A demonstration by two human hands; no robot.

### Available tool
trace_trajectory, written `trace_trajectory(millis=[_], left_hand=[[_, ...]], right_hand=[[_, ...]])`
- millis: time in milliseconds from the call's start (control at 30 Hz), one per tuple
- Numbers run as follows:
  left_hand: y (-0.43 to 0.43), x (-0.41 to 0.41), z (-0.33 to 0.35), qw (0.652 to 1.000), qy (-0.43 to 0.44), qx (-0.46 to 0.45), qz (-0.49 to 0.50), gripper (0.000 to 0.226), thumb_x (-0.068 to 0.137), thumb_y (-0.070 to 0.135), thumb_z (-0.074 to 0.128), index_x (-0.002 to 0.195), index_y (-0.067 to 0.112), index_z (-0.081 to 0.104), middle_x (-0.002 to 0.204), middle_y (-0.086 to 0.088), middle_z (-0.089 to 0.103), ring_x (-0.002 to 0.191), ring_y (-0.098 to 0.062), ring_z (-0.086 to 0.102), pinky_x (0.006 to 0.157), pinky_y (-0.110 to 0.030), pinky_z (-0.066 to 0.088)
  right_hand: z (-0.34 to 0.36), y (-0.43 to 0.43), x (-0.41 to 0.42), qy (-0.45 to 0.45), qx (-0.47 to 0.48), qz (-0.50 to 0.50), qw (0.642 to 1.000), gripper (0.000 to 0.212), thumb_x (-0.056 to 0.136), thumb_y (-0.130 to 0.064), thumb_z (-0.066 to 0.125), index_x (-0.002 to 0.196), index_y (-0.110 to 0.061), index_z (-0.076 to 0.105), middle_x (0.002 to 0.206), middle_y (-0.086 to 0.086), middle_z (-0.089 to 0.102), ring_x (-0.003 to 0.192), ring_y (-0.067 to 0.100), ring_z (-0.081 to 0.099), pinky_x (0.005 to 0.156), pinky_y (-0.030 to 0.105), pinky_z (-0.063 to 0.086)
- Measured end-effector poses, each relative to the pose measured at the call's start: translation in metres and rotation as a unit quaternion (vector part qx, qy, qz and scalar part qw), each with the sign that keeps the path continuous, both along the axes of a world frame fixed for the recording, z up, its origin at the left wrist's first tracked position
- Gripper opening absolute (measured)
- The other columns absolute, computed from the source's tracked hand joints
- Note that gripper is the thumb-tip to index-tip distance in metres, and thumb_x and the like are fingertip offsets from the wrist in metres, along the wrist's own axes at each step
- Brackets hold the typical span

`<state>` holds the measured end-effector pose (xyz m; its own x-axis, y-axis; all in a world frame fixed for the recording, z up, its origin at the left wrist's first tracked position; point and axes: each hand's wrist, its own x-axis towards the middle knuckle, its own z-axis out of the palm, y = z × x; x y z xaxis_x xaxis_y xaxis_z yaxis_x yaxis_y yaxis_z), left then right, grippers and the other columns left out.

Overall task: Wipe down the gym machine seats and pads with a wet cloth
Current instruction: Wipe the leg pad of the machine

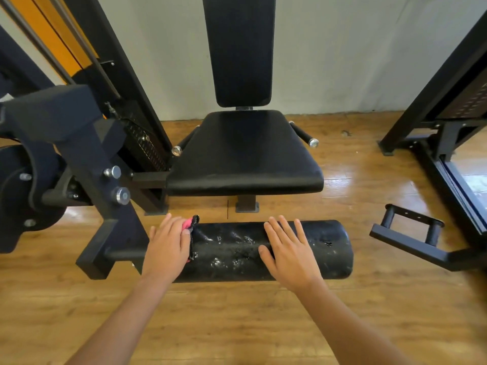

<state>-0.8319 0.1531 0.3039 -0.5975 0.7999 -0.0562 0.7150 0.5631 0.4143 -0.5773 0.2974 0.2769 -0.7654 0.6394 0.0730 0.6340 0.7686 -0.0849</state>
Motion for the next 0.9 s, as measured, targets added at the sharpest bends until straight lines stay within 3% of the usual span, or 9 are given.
trace_trajectory(millis=[200,400,633,733,900], left_hand=[[0.01,0.004,-0.01,0.999,0.044,0.004,0.021,0.038,0.107,0.027,0.031,0.123,0.018,0.065,0.132,0.001,0.063,0.147,-0.023,0.038,0.123,-0.057,0.022],[0.014,0.012,-0.013,0.995,0.086,-0.01,0.046,0.036,0.107,0.024,0.035,0.12,0.018,0.067,0.128,0.003,0.064,0.144,-0.022,0.04,0.123,-0.057,0.018],[0.052,0.068,-0.016,0.996,0.084,-0.005,-0.017,0.038,0.105,0.03,0.036,0.127,0.021,0.066,0.132,0.003,0.065,0.141,-0.019,0.046,0.123,-0.051,0.022],[0.043,0.052,-0.015,0.996,0.07,-0.015,-0.053,0.047,0.107,0.032,0.025,0.131,0.019,0.064,0.135,0.001,0.064,0.142,-0.019,0.045,0.124,-0.049,0.02],[0.01,0.001,-0.015,0.996,0.077,-0.027,0.042,0.04,0.108,0.025,0.032,0.127,0.012,0.065,0.133,-0.005,0.064,0.143,-0.024,0.042,0.124,-0.054,0.012]], right_hand=[[-0.014,0.004,0.008,0.046,0.013,-0.021,0.999,0.061,0.106,-0.051,0.033,0.147,-0.011,0.055,0.153,0.008,0.054,0.147,0.027,0.044,0.123,0.047,0.018],[-0.023,0.001,0.007,0.068,0.033,-0.027,0.997,0.062,0.106,-0.048,0.033,0.146,-0.007,0.056,0.15,0.011,0.056,0.144,0.03,0.047,0.121,0.052,0.034],[-0.026,0.0,0.005,0.059,0.032,-0.03,0.997,0.061,0.106,-0.048,0.035,0.147,-0.008,0.055,0.151,0.011,0.056,0.144,0.031,0.047,0.122,0.051,0.032],[-0.027,0.001,0.006,0.06,0.026,-0.033,0.997,0.061,0.106,-0.048,0.035,0.147,-0.008,0.054,0.151,0.01,0.055,0.145,0.03,0.046,0.124,0.05,0.029],[-0.029,0.001,0.006,0.066,0.026,-0.031,0.997,0.061,0.105,-0.048,0.037,0.147,-0.008,0.055,0.152,0.01,0.054,0.147,0.029,0.045,0.124,0.05,0.03]])
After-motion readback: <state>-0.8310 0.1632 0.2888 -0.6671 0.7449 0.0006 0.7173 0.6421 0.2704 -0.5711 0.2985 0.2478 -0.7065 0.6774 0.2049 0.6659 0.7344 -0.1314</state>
